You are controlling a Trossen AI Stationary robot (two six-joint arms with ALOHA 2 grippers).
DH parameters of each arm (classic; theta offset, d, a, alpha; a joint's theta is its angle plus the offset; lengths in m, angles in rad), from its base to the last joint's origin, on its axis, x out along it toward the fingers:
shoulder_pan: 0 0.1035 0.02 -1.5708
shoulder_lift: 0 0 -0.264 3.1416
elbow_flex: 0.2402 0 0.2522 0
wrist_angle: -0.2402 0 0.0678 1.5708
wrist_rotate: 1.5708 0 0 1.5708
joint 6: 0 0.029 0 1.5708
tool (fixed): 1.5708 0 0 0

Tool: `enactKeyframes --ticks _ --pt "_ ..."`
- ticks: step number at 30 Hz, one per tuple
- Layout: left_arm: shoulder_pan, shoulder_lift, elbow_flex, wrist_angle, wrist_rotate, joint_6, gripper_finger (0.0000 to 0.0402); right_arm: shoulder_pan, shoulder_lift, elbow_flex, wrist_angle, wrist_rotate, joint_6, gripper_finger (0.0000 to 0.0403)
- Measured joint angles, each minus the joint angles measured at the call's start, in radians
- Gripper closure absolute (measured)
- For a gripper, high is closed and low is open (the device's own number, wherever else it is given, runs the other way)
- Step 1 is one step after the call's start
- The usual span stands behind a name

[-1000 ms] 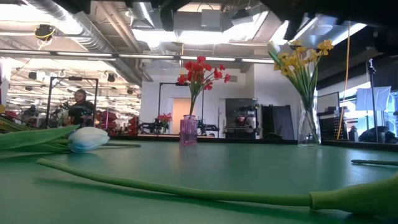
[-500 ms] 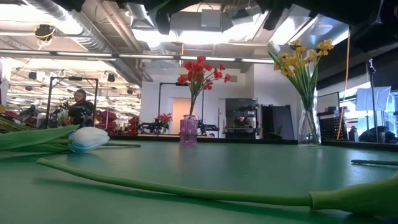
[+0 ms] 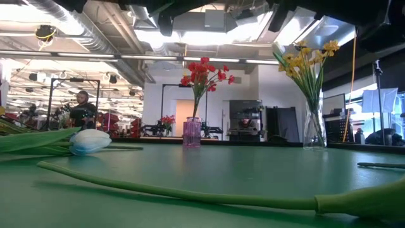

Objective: Sort flowers into vase by color
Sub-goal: Put the top red flower into the pink vase

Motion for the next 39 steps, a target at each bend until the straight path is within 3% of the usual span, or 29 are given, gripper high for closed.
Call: enactKeyframes --ticks 7,15,23,30,39 --pt "0.0 -0.005 0.0 -0.05 -0.003 0.004 0.0393 0.002 0.0 0.0 -0.034 0.051 0.0 0.0385" --pt "0.0 -0.134 0.0 -0.304 -0.045 -0.06 0.0306 0.002 0.0 0.001 -0.11 0.126 -0.003 0.0385" --pt "0.0 -0.172 0.0 -0.378 -0.044 -0.082 0.0242 0.002 0.0 0.0 -0.144 0.135 -0.006 0.0394" --pt "0.031 -0.163 0.001 -0.349 -0.035 -0.106 0.0232 0.002 0.0 0.0 -0.182 0.138 0.003 0.0394" --pt "0.091 -0.097 0.053 -0.292 0.095 -0.103 0.0232 0.002 0.0 0.0 -0.188 0.143 0.006 0.0392"
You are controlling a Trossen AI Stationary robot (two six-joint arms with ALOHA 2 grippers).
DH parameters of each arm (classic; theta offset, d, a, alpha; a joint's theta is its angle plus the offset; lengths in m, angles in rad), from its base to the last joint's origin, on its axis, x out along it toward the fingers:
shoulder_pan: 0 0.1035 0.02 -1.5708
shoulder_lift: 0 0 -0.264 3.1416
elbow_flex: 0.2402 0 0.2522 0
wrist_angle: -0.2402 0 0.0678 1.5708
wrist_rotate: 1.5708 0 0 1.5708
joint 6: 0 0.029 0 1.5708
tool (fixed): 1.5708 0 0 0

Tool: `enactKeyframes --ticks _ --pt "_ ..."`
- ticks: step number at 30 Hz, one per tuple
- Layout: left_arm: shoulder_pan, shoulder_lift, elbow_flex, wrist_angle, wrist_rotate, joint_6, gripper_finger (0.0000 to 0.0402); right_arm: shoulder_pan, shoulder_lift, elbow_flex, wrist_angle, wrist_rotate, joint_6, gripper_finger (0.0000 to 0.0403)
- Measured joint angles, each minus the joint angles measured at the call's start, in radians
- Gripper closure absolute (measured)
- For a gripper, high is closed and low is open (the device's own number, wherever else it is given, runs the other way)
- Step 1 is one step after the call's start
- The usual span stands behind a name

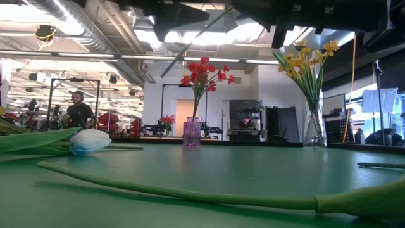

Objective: Sort flowers into vase by color
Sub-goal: Put the top red flower into the pink vase

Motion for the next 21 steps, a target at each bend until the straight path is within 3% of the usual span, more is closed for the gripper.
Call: enactKeyframes --ticks 10,21 --pt "0.061 0.12 0.12 -0.003 0.036 0.028 0.0232 0.0 0.0 0.0 -0.033 -0.001 0.015 0.039" --pt "0.087 0.136 0.127 -0.087 0.059 0.025 0.0234 0.0 0.0 0.0 -0.052 -0.002 0.028 0.0389"
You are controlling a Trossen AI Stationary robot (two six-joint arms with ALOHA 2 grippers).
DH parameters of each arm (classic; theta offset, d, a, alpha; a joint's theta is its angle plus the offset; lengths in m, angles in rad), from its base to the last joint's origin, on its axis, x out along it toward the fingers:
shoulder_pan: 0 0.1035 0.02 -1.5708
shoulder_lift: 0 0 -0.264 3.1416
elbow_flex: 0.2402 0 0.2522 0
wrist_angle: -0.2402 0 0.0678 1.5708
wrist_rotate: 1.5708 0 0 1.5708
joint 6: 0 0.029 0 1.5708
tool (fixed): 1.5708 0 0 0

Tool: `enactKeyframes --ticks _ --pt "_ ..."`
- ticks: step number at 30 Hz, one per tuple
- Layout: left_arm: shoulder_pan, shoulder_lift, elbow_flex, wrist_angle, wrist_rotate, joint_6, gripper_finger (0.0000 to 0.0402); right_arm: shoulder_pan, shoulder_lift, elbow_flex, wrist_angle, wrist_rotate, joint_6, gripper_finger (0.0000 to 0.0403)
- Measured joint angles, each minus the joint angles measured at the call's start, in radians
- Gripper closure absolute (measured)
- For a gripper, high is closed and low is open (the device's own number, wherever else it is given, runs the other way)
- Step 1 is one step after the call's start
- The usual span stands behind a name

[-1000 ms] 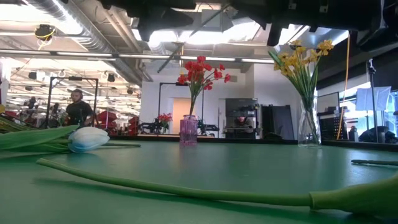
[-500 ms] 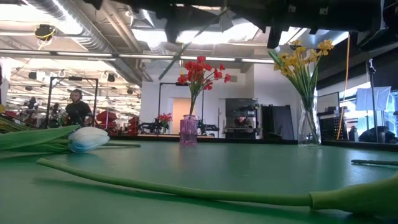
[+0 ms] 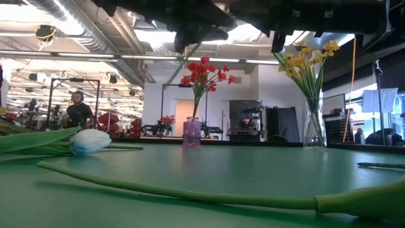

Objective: Sort flowers into vase by color
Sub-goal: Put the top red flower into the pink vase

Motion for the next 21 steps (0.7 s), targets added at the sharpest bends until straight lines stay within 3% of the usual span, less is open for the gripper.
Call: enactKeyframes --ticks 17,21 --pt "-0.015 -0.001 0.0 -0.015 -0.006 0.019 0.0363 0.0 0.0 0.0 -0.018 0.001 0.0 0.0389" --pt "-0.025 -0.001 0.0 -0.013 -0.01 0.03 0.037 0.0 0.0 0.0 -0.02 -0.001 0.0 0.0388"
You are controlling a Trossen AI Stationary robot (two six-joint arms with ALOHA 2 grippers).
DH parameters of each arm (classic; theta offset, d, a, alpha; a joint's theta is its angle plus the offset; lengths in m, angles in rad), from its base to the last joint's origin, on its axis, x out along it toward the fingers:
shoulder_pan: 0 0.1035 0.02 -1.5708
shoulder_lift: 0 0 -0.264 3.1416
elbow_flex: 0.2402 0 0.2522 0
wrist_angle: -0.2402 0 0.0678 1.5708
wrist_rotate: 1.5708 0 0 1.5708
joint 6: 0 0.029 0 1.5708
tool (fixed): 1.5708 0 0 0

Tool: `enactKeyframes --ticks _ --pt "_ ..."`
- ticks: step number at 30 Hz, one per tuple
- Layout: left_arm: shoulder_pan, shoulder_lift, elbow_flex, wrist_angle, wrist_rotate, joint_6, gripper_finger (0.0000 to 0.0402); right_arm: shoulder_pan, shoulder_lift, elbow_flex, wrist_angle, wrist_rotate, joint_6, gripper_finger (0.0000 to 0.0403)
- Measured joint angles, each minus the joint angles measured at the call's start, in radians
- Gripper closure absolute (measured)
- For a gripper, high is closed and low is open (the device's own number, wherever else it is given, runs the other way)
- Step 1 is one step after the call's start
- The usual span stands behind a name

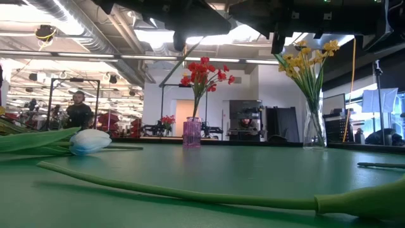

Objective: Sort flowers into vase by color
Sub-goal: Put the top red flower into the pink vase

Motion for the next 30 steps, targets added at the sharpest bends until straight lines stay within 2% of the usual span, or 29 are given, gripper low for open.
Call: enactKeyframes --ticks 8,12,17,23,30 --pt "0.0 0.0 0.0 0.0 -0.002 0.002 0.0321 0.0 0.0 0.0 -0.004 -0.001 0.0 0.0388" --pt "0.0 0.0 0.0 -0.007 -0.02 0.003 0.0313 0.0 0.0 0.0 -0.011 0.0 0.0 0.0388" --pt "-0.002 0.0 -0.001 -0.018 -0.025 0.003 0.0333 0.0 0.0 0.0 -0.028 0.002 0.0 0.0388" --pt "-0.002 0.0 -0.001 -0.019 -0.022 0.004 0.0392 -0.001 0.0 0.0 -0.038 0.017 0.0 0.0388" --pt "-0.005 0.0 -0.001 -0.019 -0.022 0.006 0.0398 -0.001 0.0 0.0 -0.038 0.017 0.0 0.0388"
